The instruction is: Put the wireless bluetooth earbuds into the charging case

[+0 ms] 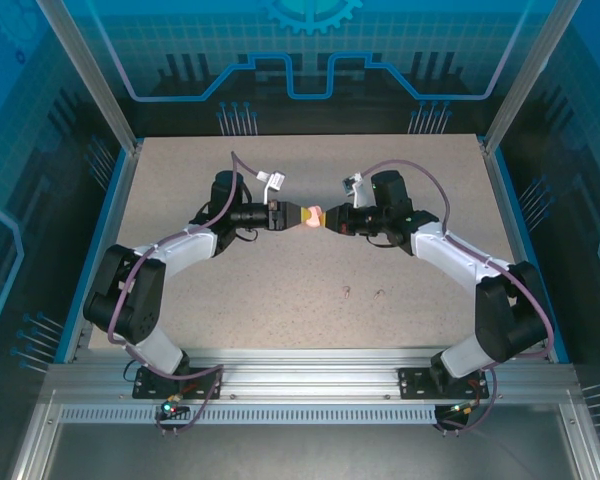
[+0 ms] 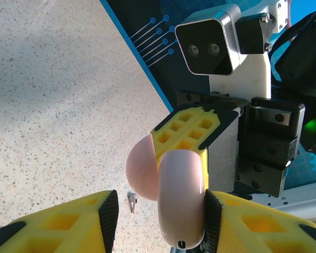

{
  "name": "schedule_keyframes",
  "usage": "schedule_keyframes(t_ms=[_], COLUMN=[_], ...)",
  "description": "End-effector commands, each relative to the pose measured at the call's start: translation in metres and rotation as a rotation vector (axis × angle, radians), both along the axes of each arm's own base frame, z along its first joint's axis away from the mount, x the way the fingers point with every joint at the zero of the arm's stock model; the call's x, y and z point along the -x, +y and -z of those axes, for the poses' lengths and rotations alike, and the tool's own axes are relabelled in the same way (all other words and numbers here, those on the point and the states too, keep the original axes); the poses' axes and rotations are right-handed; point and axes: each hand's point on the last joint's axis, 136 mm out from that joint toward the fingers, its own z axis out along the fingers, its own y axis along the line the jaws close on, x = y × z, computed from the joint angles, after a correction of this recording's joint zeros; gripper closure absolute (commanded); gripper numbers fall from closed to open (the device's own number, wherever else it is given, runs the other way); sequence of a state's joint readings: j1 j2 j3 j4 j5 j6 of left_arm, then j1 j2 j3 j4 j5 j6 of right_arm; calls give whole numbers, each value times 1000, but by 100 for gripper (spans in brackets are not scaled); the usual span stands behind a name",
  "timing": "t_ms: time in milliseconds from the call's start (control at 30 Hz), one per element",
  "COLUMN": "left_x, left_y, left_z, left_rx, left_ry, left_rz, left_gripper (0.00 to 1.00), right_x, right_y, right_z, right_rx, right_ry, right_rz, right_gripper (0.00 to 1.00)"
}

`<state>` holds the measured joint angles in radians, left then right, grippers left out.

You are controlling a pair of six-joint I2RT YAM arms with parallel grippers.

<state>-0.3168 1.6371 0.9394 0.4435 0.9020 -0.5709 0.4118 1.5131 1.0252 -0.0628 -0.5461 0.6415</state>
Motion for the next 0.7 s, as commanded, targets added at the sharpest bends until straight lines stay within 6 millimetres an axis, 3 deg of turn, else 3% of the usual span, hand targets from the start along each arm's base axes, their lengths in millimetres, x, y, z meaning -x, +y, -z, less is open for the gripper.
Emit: schedule_keyframes(t_ms=[0, 233, 367, 467, 533, 667], left_x=[-4, 4, 9, 13, 14, 3], left_y=[7, 10, 15, 17, 19, 25], left_z=[-10, -30, -34, -38, -40, -43], left_rx=[4, -67, -124, -168, -194, -242], left_ry=[-29, -84, -104, -120, -129, -140], left_rz=[-31, 20, 61, 95, 104, 64], left_gripper=[49, 37, 19, 12, 2, 1], right_x=[0, -16, -29, -35, -39, -47], right_y=[1, -22, -33, -34, -32, -29], right_z=[-24, -12, -12, -20, -26, -36], right_rx=[34, 310, 441, 485, 502, 517], right_ry=[-73, -147, -226, -287, -324, -366], right_rz=[-22, -48, -85, -134, -167, -197], right_gripper=[100, 100, 100, 100, 100, 100])
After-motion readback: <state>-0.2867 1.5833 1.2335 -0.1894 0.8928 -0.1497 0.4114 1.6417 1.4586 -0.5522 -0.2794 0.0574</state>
